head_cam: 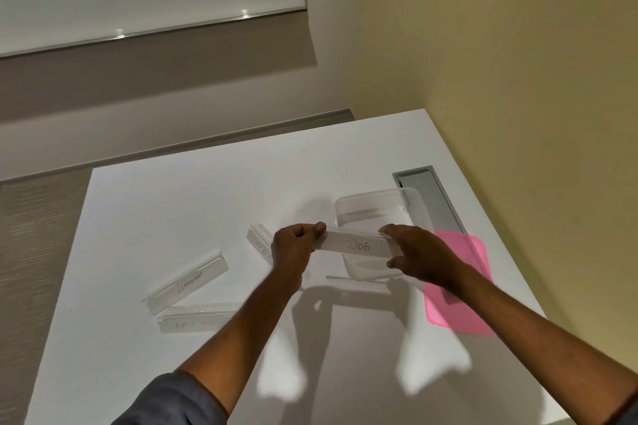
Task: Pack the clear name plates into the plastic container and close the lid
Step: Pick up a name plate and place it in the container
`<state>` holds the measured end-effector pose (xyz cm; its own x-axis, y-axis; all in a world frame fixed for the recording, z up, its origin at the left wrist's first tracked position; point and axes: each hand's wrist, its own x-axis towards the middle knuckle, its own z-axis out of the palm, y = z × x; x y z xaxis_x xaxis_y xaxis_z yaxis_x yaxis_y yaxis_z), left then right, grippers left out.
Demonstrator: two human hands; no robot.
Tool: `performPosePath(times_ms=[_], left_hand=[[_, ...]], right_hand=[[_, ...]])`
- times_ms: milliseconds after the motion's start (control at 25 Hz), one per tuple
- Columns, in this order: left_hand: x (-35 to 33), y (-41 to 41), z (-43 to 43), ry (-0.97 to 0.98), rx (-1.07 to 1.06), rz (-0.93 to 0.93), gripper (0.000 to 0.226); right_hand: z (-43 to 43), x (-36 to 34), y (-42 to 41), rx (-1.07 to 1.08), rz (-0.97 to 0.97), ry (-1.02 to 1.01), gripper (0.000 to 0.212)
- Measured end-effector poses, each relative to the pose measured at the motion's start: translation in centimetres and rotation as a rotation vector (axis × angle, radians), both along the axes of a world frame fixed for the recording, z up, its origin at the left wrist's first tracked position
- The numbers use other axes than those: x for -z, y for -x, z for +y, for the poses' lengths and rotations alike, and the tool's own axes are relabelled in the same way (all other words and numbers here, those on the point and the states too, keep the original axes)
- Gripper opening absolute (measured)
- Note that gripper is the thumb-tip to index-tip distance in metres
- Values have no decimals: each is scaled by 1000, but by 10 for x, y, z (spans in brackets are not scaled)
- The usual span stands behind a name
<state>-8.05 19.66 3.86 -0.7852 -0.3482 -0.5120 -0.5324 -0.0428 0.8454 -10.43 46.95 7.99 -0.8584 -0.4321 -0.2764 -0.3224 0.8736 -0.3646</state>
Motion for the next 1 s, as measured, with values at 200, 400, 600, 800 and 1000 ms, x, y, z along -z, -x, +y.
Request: performPosePath(times_ms=[200,400,600,800,1000], left_hand=[[-3,18,21,408,231,144,35],[-2,36,34,780,525,258,52],[-1,70,55,1067,1000,339,70],[9,98,81,1148,1130,281,70],[29,114,91,1220,1172,184,51]], right_hand=[[29,6,23,43,37,37,73],[53,14,51,37,28,13,75],[62,23,81,-40,51,-32,65],[58,35,103,-97,106,-79,57],[57,53,119,-143,112,-124,53]])
